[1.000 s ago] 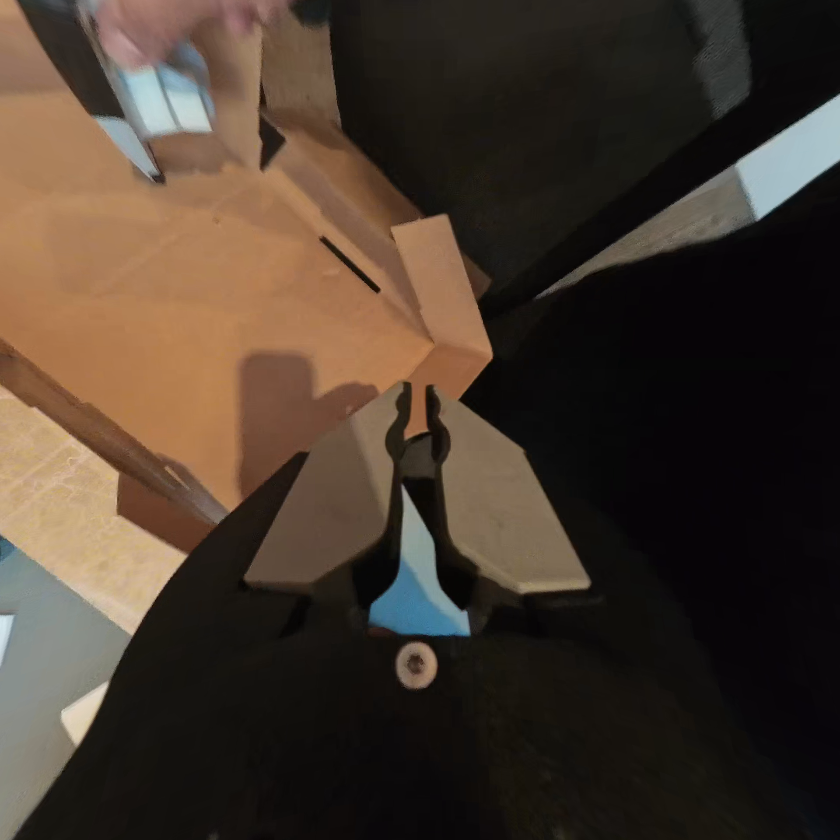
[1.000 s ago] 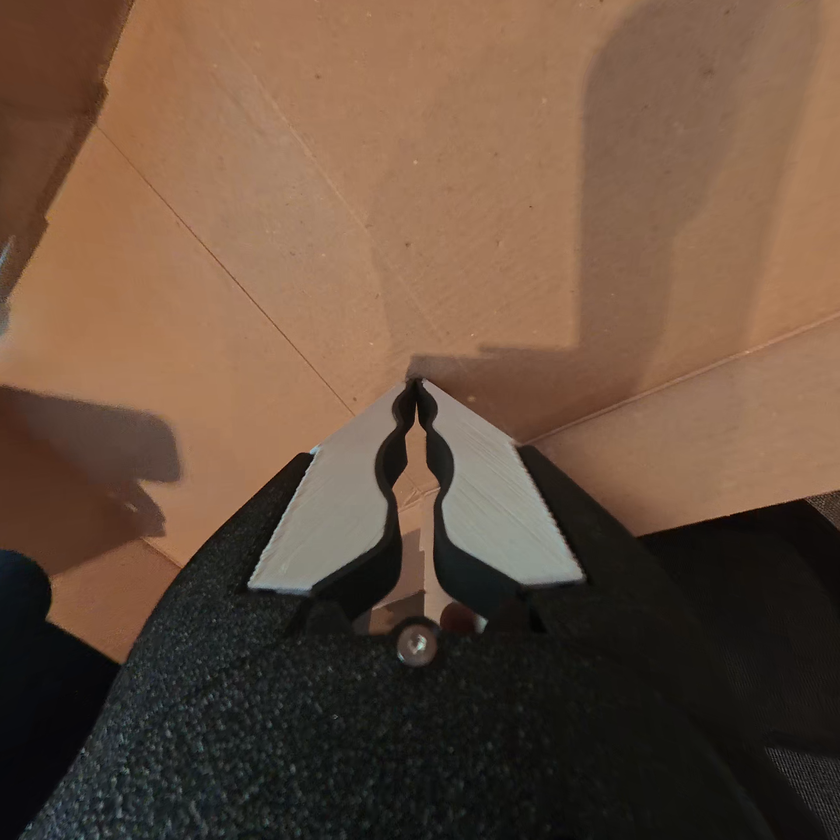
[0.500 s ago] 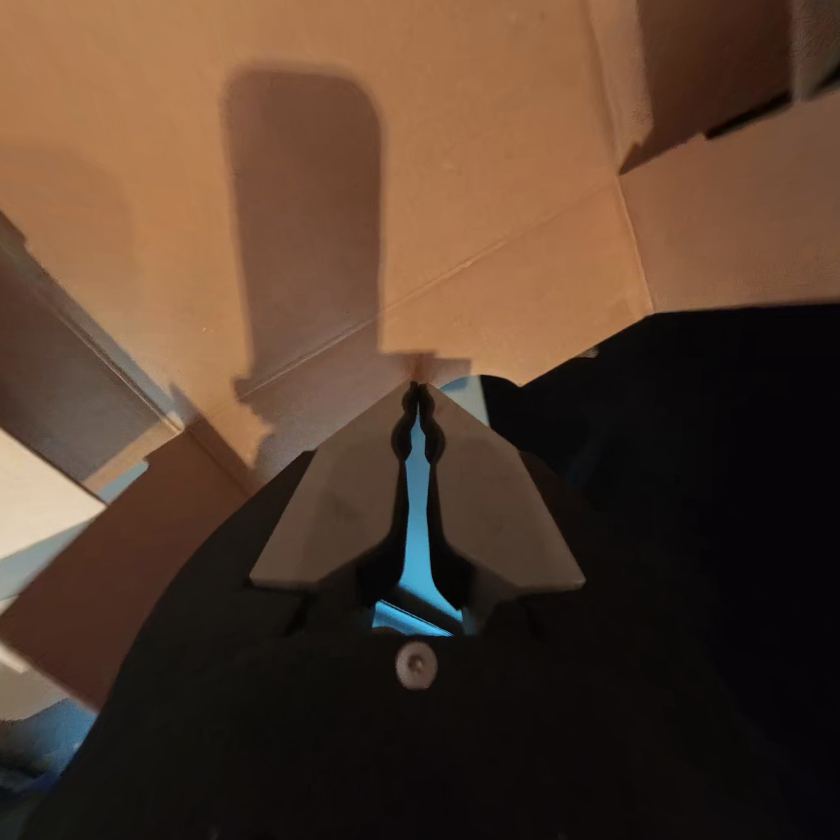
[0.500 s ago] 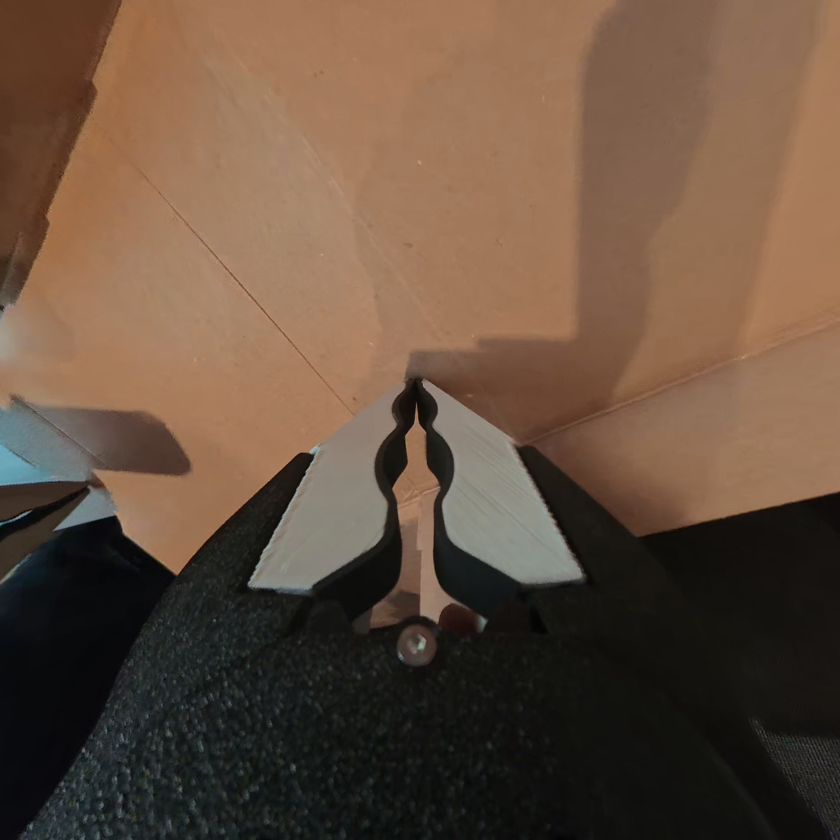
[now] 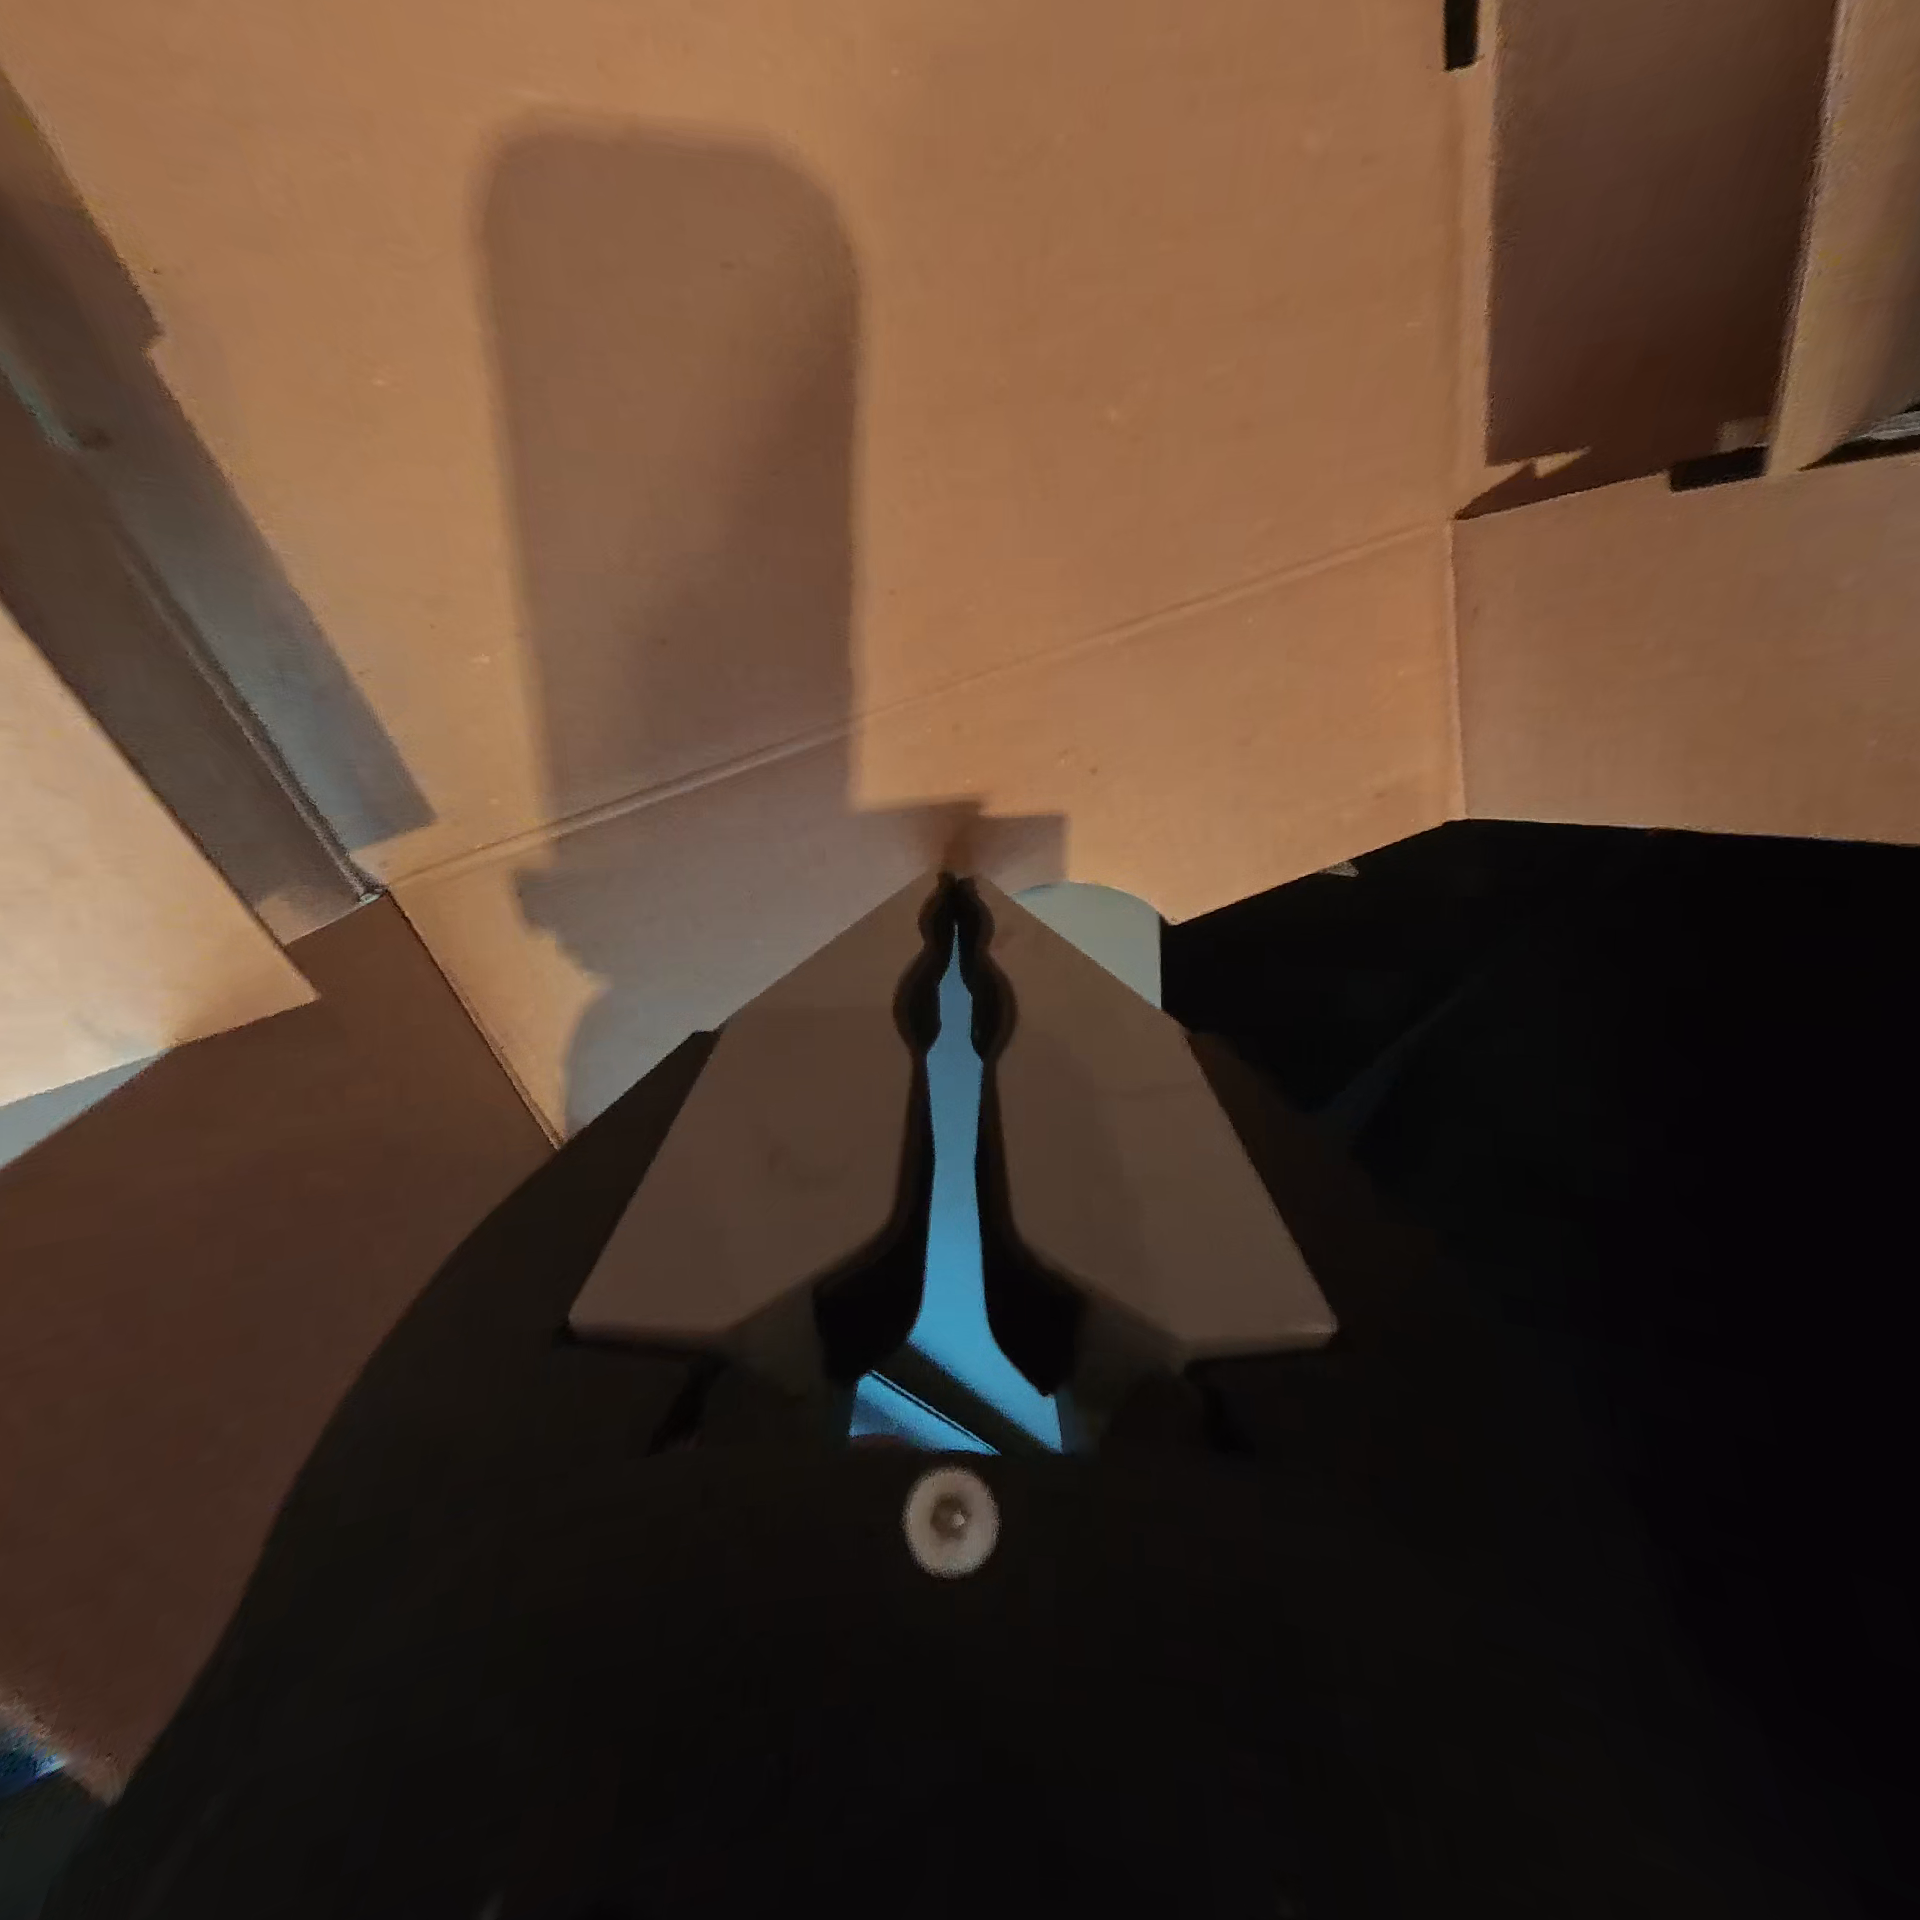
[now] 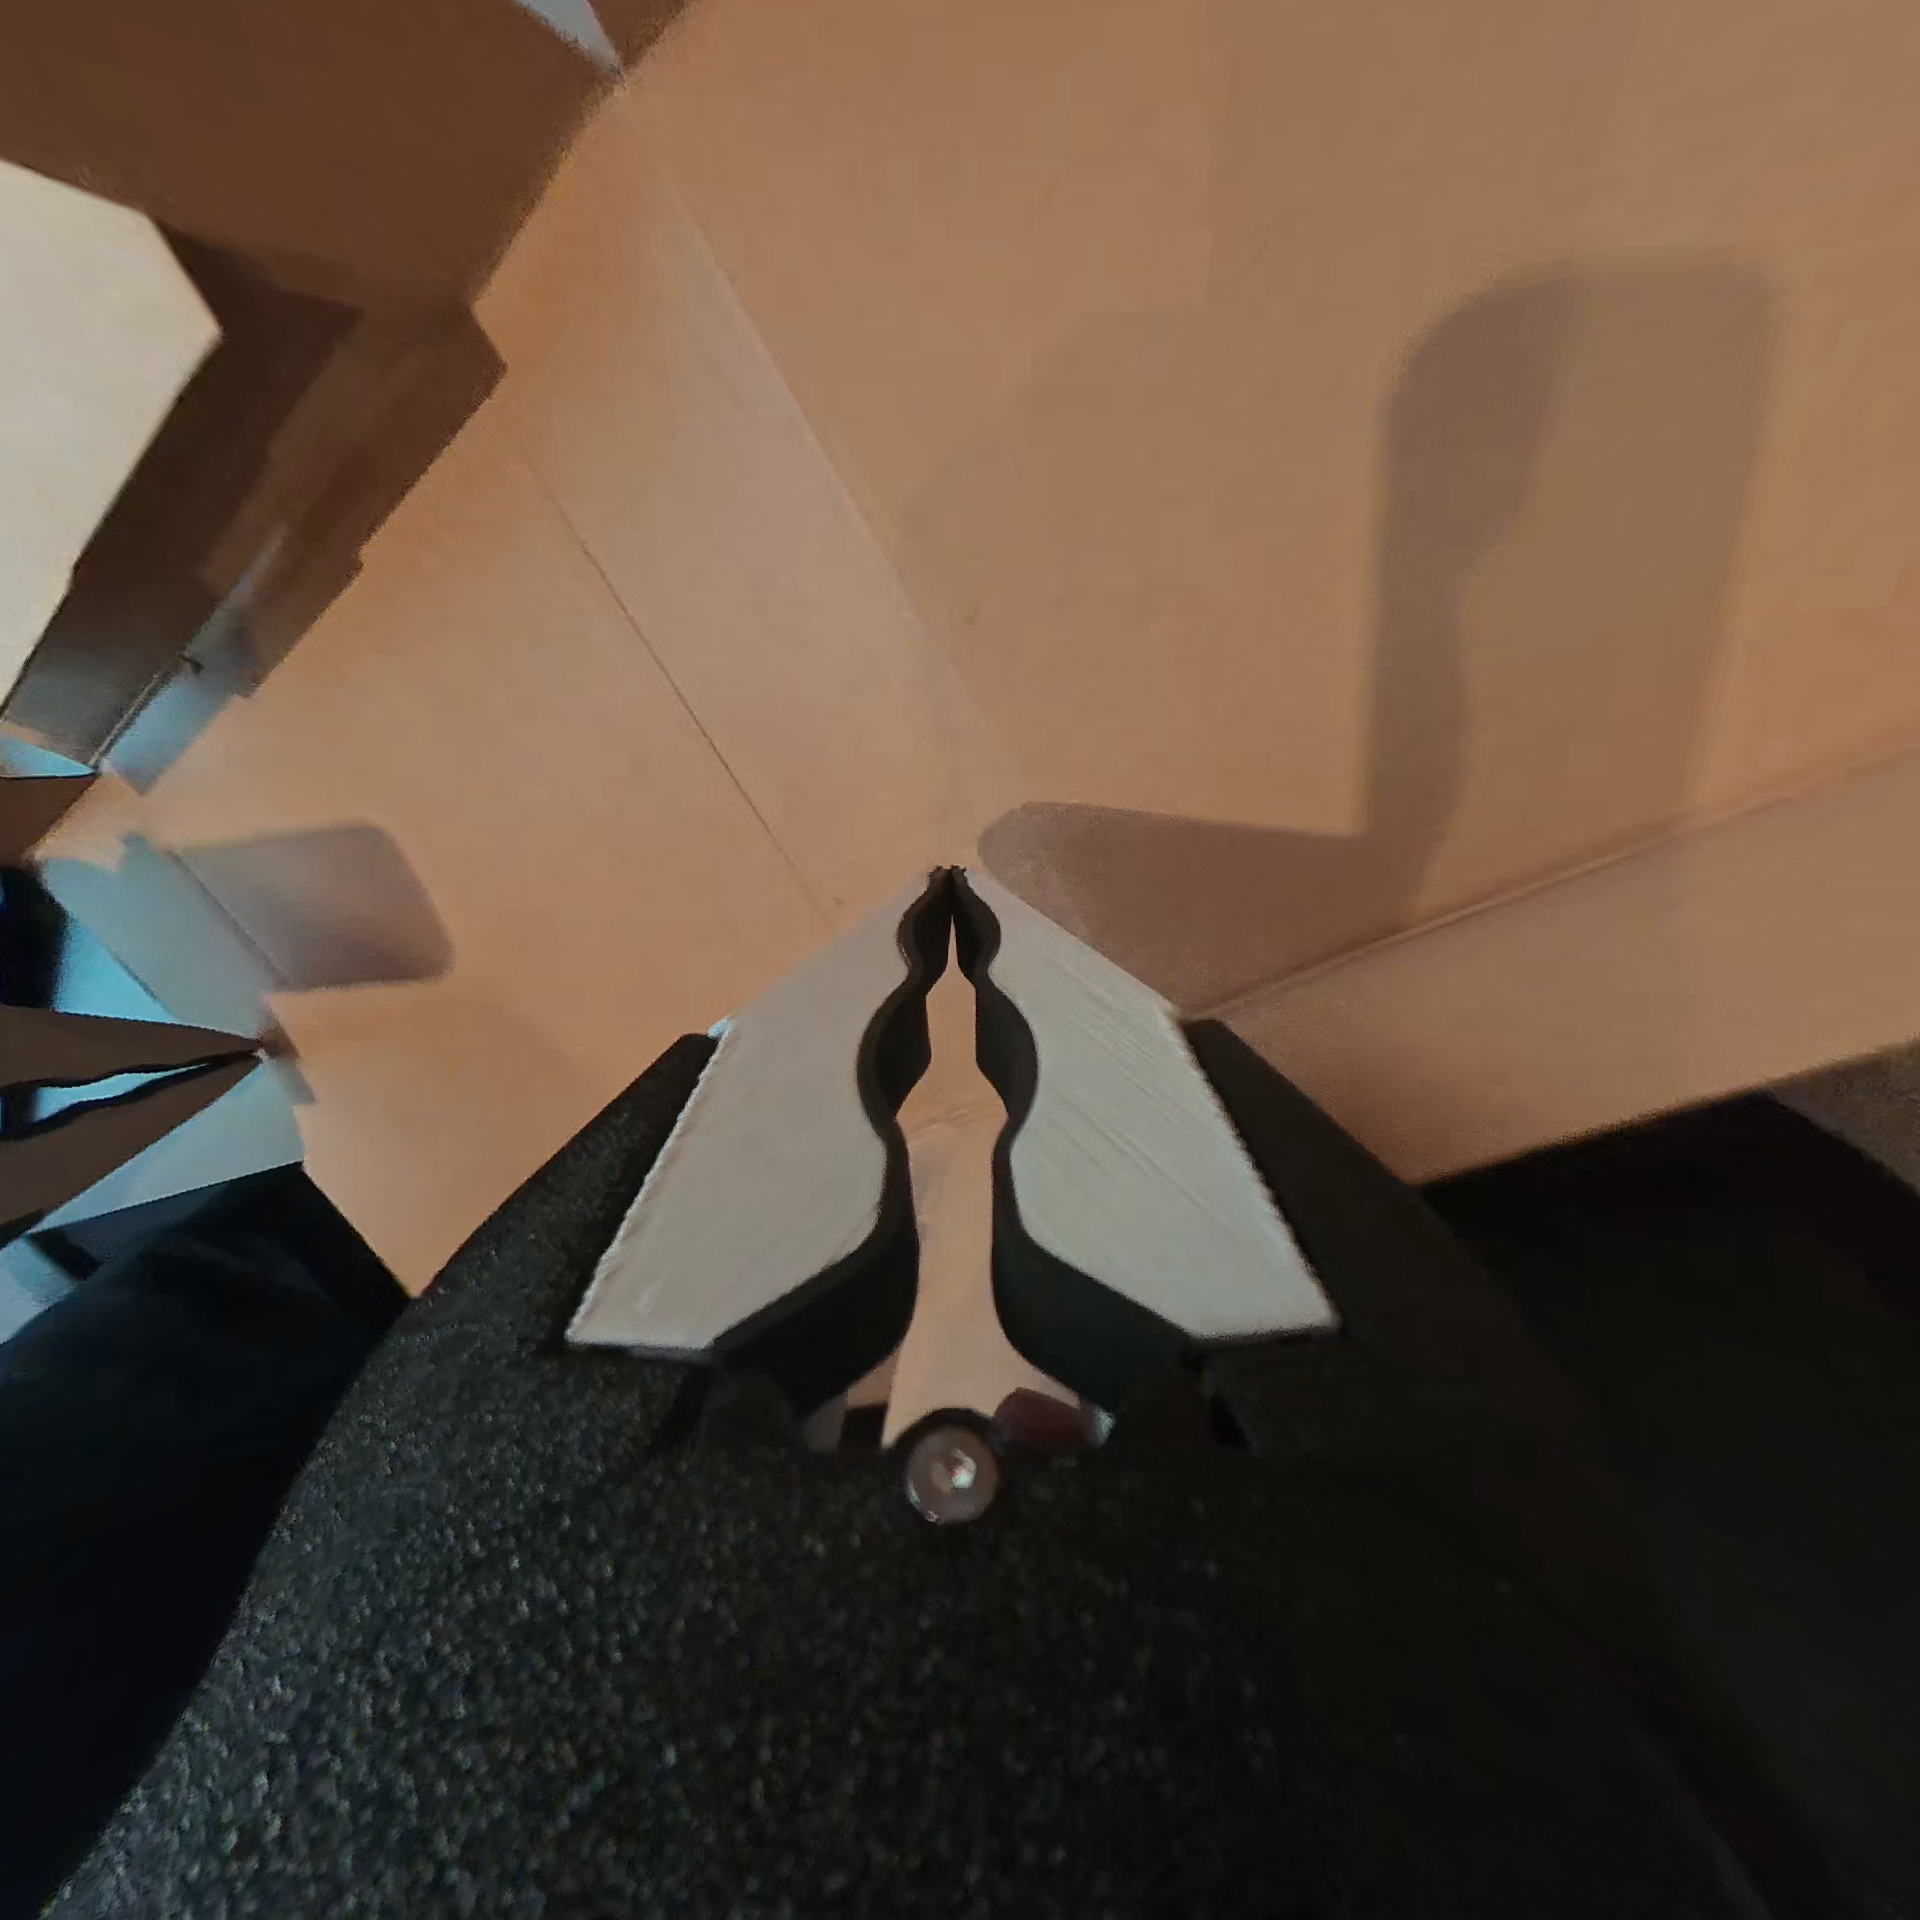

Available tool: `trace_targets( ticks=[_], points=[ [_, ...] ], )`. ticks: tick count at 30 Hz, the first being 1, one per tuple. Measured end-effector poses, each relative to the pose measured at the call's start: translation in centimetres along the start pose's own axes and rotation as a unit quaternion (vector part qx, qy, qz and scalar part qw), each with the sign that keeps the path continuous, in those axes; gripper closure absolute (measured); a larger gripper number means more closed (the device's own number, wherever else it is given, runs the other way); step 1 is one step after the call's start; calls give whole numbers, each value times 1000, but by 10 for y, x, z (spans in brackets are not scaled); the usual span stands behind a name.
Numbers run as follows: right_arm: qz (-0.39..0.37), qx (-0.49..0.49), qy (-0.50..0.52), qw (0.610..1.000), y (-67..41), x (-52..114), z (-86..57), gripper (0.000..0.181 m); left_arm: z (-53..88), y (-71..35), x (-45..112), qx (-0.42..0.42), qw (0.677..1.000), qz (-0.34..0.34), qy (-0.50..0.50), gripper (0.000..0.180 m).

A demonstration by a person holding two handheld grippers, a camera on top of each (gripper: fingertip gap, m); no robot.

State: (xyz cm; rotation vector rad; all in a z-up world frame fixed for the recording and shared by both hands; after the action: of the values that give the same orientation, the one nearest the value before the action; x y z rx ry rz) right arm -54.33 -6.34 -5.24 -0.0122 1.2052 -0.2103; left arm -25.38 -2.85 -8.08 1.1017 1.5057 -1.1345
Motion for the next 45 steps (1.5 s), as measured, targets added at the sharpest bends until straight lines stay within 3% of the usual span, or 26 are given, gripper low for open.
trace_targets(
  ticks=[6, 12, 16, 24, 33, 37, 40, 45],
  points=[
    [-32, -13, 110, 993, 12, -39, -45, 181, 7, 2, 0, -38, 999, -12, 22, 180],
    [-12, 50, 77, 996, 38, 3, -83, 181, 9, 4, 0, -58, 998, -24, 20, 180],
    [-16, -4, 112, 994, 31, -2, -73, 181, 11, 4, 1, -69, 997, -24, 27, 180],
    [-129, -37, 76, 988, 18, -66, -38, 179, 13, 1, 0, -89, 996, -22, 24, 180],
    [-125, -36, 50, 990, 36, -59, -12, 172, 9, -33, -57, -14, 992, -125, -3, 180],
    [-113, -29, 24, 993, 31, -45, 1, 171, 10, -50, -29, 27, 995, -93, 1, 180],
    [-105, -24, 7, 994, 28, -39, 12, 171, 12, -45, 5, 49, 998, -26, -5, 180],
    [-90, -54, 20, 994, 19, -38, 20, 173, 13, -40, 7, 51, 998, -15, 16, 180]
  ],
)
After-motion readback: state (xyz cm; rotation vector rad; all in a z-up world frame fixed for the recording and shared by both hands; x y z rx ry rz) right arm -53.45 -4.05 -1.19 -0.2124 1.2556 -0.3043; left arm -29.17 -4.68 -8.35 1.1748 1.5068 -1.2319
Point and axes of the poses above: each gripper's, where its closed fingertips meet, x out along the fingers, y out of its underside, z = x × y across the jaws, the point moved 10 cm from there along -x, back along the fingers, and after that the axes turned 7 degrees about -y, right-handed, at the moved point
